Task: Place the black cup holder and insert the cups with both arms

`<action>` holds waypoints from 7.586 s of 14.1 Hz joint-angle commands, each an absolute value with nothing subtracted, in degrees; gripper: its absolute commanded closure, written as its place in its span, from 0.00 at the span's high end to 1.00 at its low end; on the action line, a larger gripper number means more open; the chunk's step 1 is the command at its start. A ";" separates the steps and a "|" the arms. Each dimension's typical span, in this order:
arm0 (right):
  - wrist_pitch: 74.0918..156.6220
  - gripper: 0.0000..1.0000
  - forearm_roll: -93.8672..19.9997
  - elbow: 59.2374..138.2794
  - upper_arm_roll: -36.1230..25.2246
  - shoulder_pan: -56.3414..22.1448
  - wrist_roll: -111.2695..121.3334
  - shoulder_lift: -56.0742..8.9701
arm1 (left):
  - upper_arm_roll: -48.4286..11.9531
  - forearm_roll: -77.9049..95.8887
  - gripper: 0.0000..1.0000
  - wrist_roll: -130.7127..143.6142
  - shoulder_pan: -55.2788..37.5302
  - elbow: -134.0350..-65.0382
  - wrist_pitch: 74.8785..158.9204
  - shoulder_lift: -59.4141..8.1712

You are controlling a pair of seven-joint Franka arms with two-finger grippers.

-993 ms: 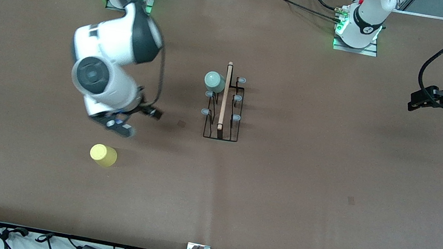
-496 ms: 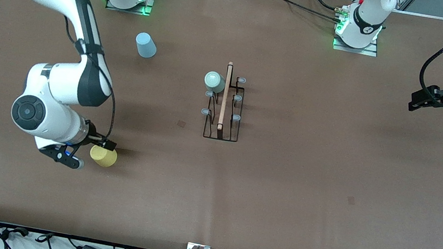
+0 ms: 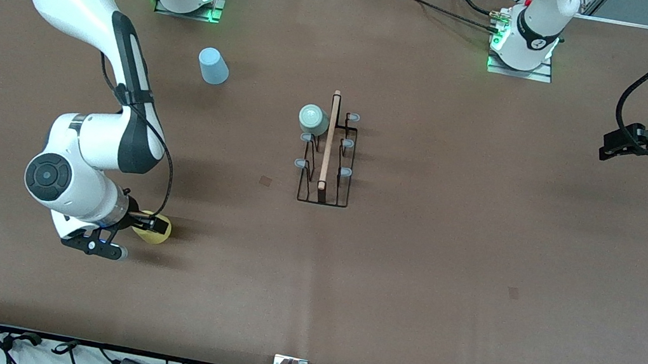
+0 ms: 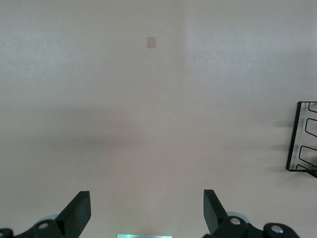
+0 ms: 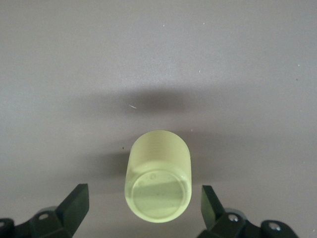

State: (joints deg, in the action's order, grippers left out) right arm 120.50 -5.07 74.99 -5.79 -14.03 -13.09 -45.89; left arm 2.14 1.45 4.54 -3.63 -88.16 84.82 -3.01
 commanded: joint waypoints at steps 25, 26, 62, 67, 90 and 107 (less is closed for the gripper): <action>107.06 0.15 -5.10 71.10 -4.22 -23.35 -5.88 -36.75 | 2.29 1.49 1.00 5.10 -3.43 -86.31 83.14 -3.96; 106.88 0.15 -4.92 71.10 -4.31 -26.34 -8.06 -36.56 | 2.29 1.49 1.00 5.10 -3.43 -86.31 83.14 -3.96; 109.16 1.00 -11.60 71.37 -4.22 -41.84 -31.46 -43.51 | 2.29 1.58 1.00 5.10 -3.34 -86.31 82.97 -3.96; 108.46 1.00 -10.99 70.93 -5.10 -41.05 -29.89 -40.44 | 2.29 1.58 1.00 5.10 -3.34 -86.40 82.97 -3.96; 98.09 1.00 -11.69 70.14 -22.34 -28.06 -11.16 -27.43 | 2.29 1.58 1.00 4.75 -3.34 -86.31 82.97 -3.96; 96.56 1.00 -0.44 91.71 -1.23 0.70 1.32 -4.69 | 2.37 1.58 1.00 4.66 -3.34 -86.31 82.97 -3.96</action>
State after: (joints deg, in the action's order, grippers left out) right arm 91.63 -1.91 79.38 -2.12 0.48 1.04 -13.13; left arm 2.31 1.45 4.63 -3.45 -88.14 84.36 -3.14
